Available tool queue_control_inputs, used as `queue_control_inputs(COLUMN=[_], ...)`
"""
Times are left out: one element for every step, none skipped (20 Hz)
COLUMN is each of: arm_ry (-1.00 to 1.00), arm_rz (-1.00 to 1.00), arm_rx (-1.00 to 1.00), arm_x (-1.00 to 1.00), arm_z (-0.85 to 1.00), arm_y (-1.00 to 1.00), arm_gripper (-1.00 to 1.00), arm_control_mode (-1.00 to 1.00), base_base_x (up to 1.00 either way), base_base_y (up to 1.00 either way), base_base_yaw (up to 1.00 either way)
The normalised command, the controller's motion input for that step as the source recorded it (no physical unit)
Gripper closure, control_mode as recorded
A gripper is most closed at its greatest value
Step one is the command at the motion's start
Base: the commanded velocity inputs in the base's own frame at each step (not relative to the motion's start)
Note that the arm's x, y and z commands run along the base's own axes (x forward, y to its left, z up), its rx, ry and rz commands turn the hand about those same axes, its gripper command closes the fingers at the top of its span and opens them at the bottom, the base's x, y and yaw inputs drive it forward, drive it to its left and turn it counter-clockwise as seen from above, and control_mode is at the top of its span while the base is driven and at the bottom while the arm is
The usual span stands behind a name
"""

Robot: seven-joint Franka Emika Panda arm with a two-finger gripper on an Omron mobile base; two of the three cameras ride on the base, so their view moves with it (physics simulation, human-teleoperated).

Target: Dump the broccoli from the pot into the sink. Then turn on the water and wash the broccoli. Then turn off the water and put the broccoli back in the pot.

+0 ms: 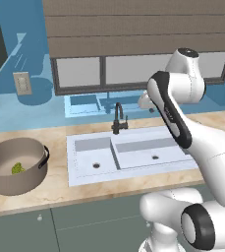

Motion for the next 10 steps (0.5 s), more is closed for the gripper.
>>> queue_control_inputs(arm_ry=[0.0, 0.0, 0.0, 0.0, 0.0, 0.0, 0.01, 0.0, 0.0, 0.0], arm_rz=[0.0, 0.0, 0.0, 0.0, 0.0, 0.0, 0.0, 0.0, 0.0, 0.0], arm_rx=[0.0, 0.0, 0.0, 0.0, -0.03, -0.04, -0.05, -0.06, -0.05, -0.05], arm_x=[0.0, 0.0, -0.06, -0.09, -0.16, -0.16, -0.16, -0.18, -0.17, -0.16], arm_z=[0.0, 0.0, 0.0, -0.02, -0.04, -0.05, -0.04, -0.01, 0.0, 0.0], arm_y=[0.01, 0.08, 0.21, 0.29, 0.42, 0.47, 0.53, 0.57, 0.58, 0.59], arm_gripper=[-1.0, -1.0, -1.0, -1.0, -1.0, -1.0, -1.0, -1.0, -1.0, -1.0], arm_control_mode=[-1.0, -1.0, -1.0, -1.0, -1.0, -1.0, -1.0, -1.0, -1.0, -1.0], base_base_x=[0.0, 0.0, 0.0, 0.0, 0.0, 0.0, 0.0, 0.0, 0.0, 0.0], base_base_y=[0.0, 0.0, 0.0, 0.0, 0.0, 0.0, 0.0, 0.0, 0.0, 0.0], base_base_yaw=[0.0, 0.0, 0.0, 0.0, 0.0, 0.0, 0.0, 0.0, 0.0, 0.0])
